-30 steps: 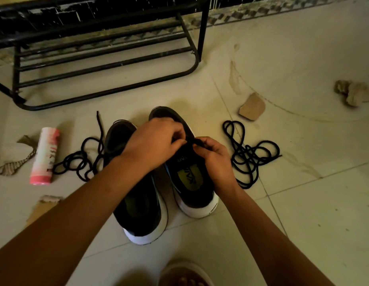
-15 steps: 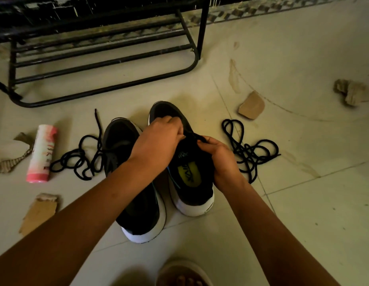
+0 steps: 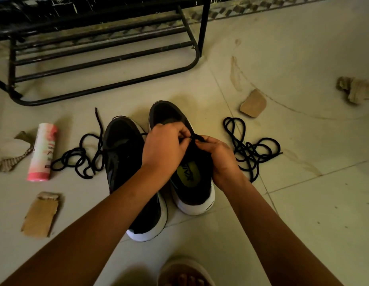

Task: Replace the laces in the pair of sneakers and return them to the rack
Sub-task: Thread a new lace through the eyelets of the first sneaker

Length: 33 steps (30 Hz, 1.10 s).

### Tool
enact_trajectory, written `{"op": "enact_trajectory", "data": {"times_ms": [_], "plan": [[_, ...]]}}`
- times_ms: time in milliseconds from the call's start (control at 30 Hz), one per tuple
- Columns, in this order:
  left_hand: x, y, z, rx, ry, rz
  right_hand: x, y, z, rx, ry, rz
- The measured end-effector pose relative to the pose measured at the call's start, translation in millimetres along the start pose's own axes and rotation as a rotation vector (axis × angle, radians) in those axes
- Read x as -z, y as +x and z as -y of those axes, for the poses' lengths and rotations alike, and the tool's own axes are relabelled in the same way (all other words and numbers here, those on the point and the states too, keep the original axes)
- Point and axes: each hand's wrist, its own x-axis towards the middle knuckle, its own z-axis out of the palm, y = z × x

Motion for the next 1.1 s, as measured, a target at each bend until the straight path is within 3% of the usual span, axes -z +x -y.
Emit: {"op": "enact_trajectory", "data": {"times_ms": [300,500,767,967,1033,1100], "plan": [[3,1,5,-0.055,0.055,0.033,-2,-5,1,0.040,0.037,0.026],[4,-3,2,-0.046,0.018,-0.009,-6,-12,-3,0.194,-0.018,0.006],[6,-2,-4,-0.146,0.112,-0.008,-7,-12,-16,0.496,-0.445,-0.165],[3,-3,4,-0.035,-0.035,-0.056,-6,-15,-13,0.594,-0.586,-0.164],[2,-4,5,-0.024,-0.047,-0.066,-3,-15,-13,0.584,-0.546,-0.127],[1,-5,6,-0.030,-0.041,-0.073,-1,-16,-9,0.504,-0.358,-0.062]]}}
